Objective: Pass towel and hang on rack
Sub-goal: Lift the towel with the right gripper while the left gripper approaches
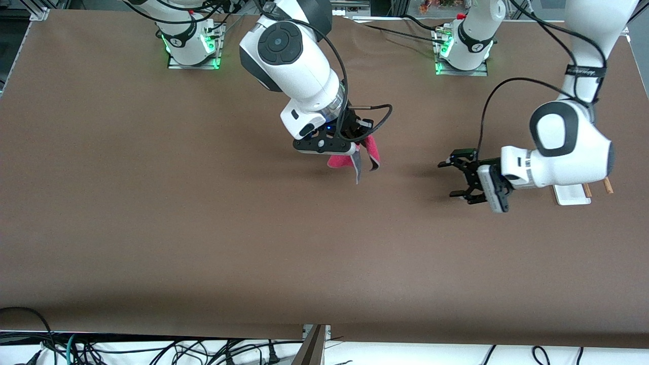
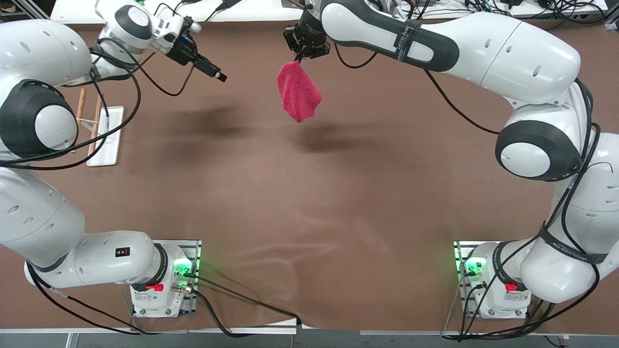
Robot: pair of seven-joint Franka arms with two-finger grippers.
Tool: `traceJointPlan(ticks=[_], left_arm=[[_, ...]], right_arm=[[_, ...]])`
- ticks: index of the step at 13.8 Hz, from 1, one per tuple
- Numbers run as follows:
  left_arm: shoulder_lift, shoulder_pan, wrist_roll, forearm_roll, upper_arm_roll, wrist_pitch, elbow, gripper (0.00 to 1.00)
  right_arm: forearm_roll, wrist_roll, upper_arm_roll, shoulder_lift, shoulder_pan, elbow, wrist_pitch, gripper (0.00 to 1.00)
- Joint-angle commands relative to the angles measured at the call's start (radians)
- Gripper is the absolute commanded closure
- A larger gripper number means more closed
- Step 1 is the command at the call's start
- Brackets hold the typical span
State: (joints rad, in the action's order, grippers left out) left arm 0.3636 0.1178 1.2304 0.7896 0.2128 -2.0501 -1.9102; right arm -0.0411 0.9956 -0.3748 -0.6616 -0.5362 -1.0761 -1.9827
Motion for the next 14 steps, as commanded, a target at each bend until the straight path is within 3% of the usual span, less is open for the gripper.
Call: traceJointPlan(ticks=[1,4,14], left_arm=[[0.017,-0.003,0.038,0.028,0.072,-0.074,0.019,0.00],[0.015,-0.035,0.028,0.030,0.134,-0.156,0.008,0.00],[0.024,-0.129,0.038,0.025,0.135,-0.193,-0.024,0.00]], right_arm=[[-0.010,0.003,-0.006,-0.006,-0.002,0.008,-0.008,1.00],[-0.008,-0.005,-0.006,-0.013,-0.018,0.008,-0.008,1.00],[-0.008,-0.043,-0.004,-0.020,-0.025,0.008,-0.008,1.00]])
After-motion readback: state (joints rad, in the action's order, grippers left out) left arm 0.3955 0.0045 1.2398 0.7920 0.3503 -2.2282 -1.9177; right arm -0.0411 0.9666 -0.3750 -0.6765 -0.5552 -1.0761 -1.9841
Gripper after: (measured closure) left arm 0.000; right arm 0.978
